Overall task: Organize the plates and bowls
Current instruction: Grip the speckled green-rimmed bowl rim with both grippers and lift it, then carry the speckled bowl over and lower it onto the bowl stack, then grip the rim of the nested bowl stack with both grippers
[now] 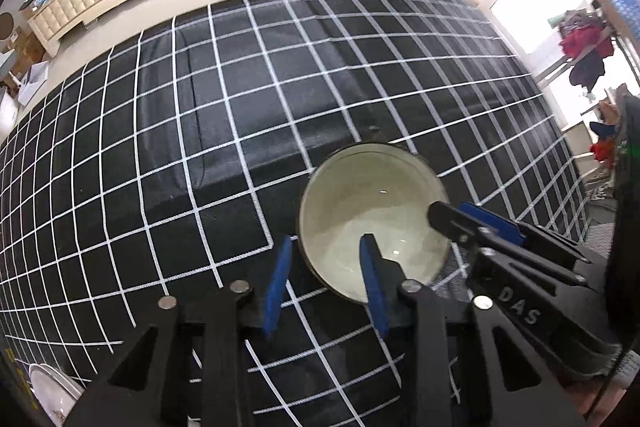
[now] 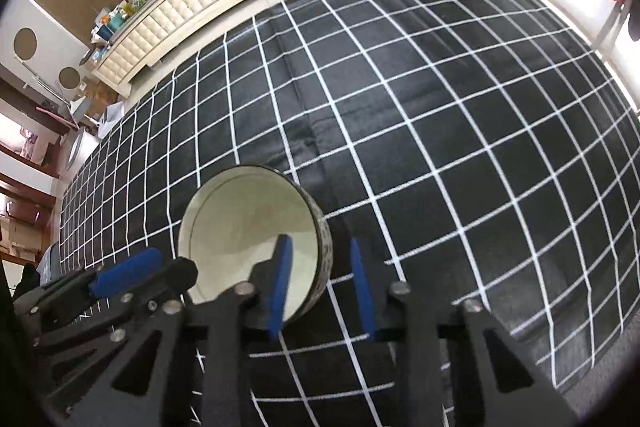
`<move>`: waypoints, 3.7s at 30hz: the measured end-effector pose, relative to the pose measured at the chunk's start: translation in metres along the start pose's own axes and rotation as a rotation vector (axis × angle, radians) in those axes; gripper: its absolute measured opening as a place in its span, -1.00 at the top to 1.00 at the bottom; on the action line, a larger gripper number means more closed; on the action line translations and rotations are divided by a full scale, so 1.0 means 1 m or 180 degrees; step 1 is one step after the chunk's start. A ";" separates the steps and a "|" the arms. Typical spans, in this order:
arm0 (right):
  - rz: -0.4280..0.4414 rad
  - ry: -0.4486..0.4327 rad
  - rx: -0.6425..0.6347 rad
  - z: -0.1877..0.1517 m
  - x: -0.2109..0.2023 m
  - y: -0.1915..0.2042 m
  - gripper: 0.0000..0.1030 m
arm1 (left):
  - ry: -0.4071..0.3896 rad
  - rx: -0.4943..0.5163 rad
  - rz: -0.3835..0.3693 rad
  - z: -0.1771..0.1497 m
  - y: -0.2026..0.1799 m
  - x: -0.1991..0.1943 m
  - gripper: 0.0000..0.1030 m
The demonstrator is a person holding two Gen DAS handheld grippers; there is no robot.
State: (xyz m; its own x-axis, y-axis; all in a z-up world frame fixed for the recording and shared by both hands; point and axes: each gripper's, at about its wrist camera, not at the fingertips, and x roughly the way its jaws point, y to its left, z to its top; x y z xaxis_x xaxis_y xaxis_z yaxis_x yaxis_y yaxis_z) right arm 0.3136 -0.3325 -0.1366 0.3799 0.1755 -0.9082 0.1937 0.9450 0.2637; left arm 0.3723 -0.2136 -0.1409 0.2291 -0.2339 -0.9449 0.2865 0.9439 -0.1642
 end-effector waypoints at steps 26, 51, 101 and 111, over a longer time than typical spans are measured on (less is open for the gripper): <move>-0.0078 0.0044 -0.0182 -0.006 -0.001 0.000 0.80 | -0.0024 0.0058 0.0224 -0.001 -0.004 0.021 0.84; 0.0167 -0.0065 -0.0918 -0.085 -0.072 0.133 0.80 | -0.0482 -0.0472 0.0347 -0.120 0.095 -0.141 0.84; 0.0042 0.0483 -0.1113 -0.166 -0.020 0.178 0.81 | -0.0259 -0.0889 0.0258 -0.235 0.149 -0.130 0.84; -0.0052 0.0604 -0.1191 -0.170 -0.018 0.176 0.79 | -0.0280 -0.0873 0.0255 -0.235 0.146 -0.133 0.75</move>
State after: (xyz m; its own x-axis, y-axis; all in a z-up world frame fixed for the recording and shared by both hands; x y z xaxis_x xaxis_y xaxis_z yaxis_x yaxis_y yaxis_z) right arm 0.1871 -0.1222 -0.1291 0.1992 0.1745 -0.9643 -0.1569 0.9770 0.1444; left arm 0.1647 0.0106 -0.1058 0.3240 -0.1643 -0.9317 0.0050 0.9851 -0.1719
